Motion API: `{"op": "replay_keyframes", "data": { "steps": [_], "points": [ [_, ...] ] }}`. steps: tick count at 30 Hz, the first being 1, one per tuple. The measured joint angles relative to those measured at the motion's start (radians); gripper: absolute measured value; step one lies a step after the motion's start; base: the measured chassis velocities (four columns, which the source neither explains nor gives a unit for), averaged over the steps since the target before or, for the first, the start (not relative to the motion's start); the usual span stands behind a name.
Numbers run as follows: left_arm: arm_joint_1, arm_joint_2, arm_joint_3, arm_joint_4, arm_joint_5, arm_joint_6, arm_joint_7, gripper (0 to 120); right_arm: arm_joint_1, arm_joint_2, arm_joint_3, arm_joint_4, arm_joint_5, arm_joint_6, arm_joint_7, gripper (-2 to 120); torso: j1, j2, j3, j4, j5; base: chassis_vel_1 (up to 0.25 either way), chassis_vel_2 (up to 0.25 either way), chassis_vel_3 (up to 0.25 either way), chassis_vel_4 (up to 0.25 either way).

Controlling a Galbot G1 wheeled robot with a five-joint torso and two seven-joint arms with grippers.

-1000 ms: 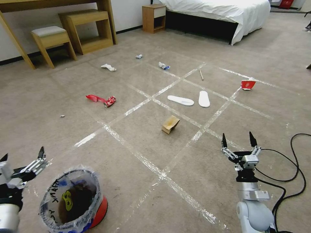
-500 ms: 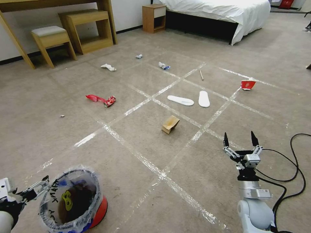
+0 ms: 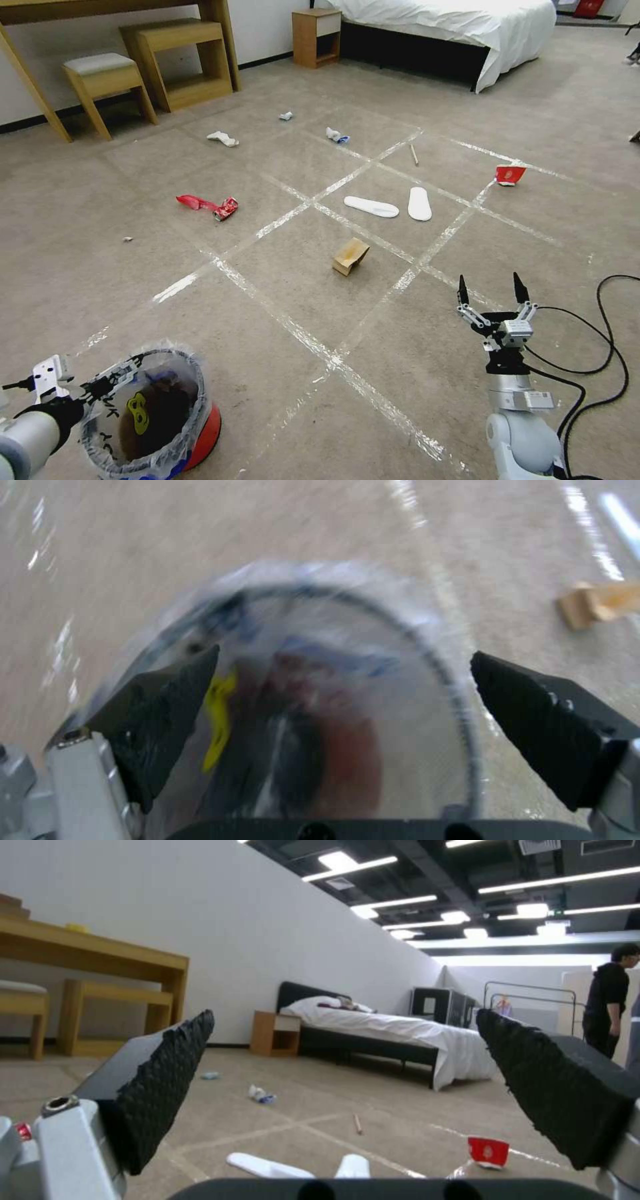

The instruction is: Pick up the trash bin and place the garbage on the floor into it.

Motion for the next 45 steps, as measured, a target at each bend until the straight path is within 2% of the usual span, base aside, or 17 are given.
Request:
{"op": "replay_keyframes", "data": {
  "steps": [1, 3, 4, 8, 14, 17, 22, 26, 33, 38, 41, 45],
  "points": [
    [0.000, 0.000, 0.000, 0.000, 0.000, 0.000, 0.000, 100, 0.000, 0.000, 0.000, 0.000, 0.000, 0.000, 0.000, 100, 0.000, 0.000, 0.000, 0.0000, 0.0000, 0.000, 0.000, 0.000, 0.000],
    [-0.003, 0.000, 0.003, 0.020, -0.062, -0.001, -0.073, 100, -0.003, 0.000, 0.002, -0.001, 0.000, 0.002, 0.000, 100, 0.000, 0.000, 0.000, -0.0001, 0.0002, 0.000, 0.000, 0.000, 0.000],
    [-0.004, 0.000, 0.004, 0.036, -0.056, -0.001, -0.082, 100, -0.003, 0.000, 0.003, -0.002, 0.000, 0.003, 0.000, 100, 0.000, 0.000, 0.000, -0.0002, 0.0003, 0.000, 0.000, 0.000, 0.000],
    [-0.001, 0.004, -0.004, 0.075, -0.016, -0.002, -0.086, 100, -0.001, 0.002, 0.004, -0.003, 0.000, 0.003, 0.000, 100, 0.000, 0.000, 0.000, 0.0000, 0.0000, 0.000, 0.000, 0.000, 0.000],
    [0.012, 0.013, -0.009, 0.094, 0.047, -0.002, -0.068, 100, 0.000, 0.008, 0.002, -0.006, -0.001, 0.004, -0.001, 100, 0.000, 0.000, 0.000, 0.0000, 0.0001, 0.000, 0.000, 0.000, 0.000],
    [0.015, 0.013, 0.001, 0.130, 0.124, -0.003, -0.055, 100, 0.000, 0.009, 0.001, -0.013, -0.002, 0.006, -0.001, 100, 0.000, 0.000, 0.000, 0.0000, 0.0001, 0.000, 0.000, 0.000, 0.000],
    [0.014, 0.007, 0.007, 0.168, 0.148, -0.003, -0.041, 100, 0.003, 0.009, 0.000, -0.020, -0.001, 0.009, -0.001, 100, 0.000, 0.000, 0.000, 0.0000, 0.0001, 0.000, 0.000, 0.000, 0.000],
    [0.006, -0.007, 0.028, 0.202, 0.175, -0.003, -0.016, 100, 0.005, 0.007, 0.001, -0.021, 0.001, 0.009, -0.001, 100, 0.000, 0.000, 0.000, 0.0000, 0.0002, 0.000, 0.000, 0.000, 0.000],
    [-0.029, -0.038, 0.106, 0.237, 0.195, -0.003, -0.004, 100, 0.012, 0.012, 0.000, -0.017, 0.002, 0.008, 0.000, 100, 0.000, 0.000, 0.000, 0.0000, 0.0002, 0.000, 0.000, 0.000, 0.000],
    [-0.039, -0.046, 0.129, 0.251, 0.203, -0.004, -0.004, 100, 0.012, 0.014, -0.001, -0.015, 0.002, 0.007, 0.000, 100, 0.000, 0.000, 0.000, -0.0001, 0.0003, 0.000, 0.000, 0.000, 0.000],
    [-0.050, -0.048, 0.145, 0.272, 0.218, -0.010, -0.004, 100, 0.013, 0.014, -0.001, -0.013, 0.003, 0.006, 0.000, 100, 0.000, 0.000, 0.000, 0.0003, 0.0024, 0.000, 0.000, 0.000, 0.000],
    [-0.060, -0.051, 0.152, 0.285, 0.223, -0.011, -0.005, 100, 0.016, 0.013, 0.000, -0.013, 0.004, 0.006, 0.001, 100, 0.000, 0.000, 0.000, 0.0006, 0.0029, 0.000, 0.000, 0.000, 0.000]
  ]
}}
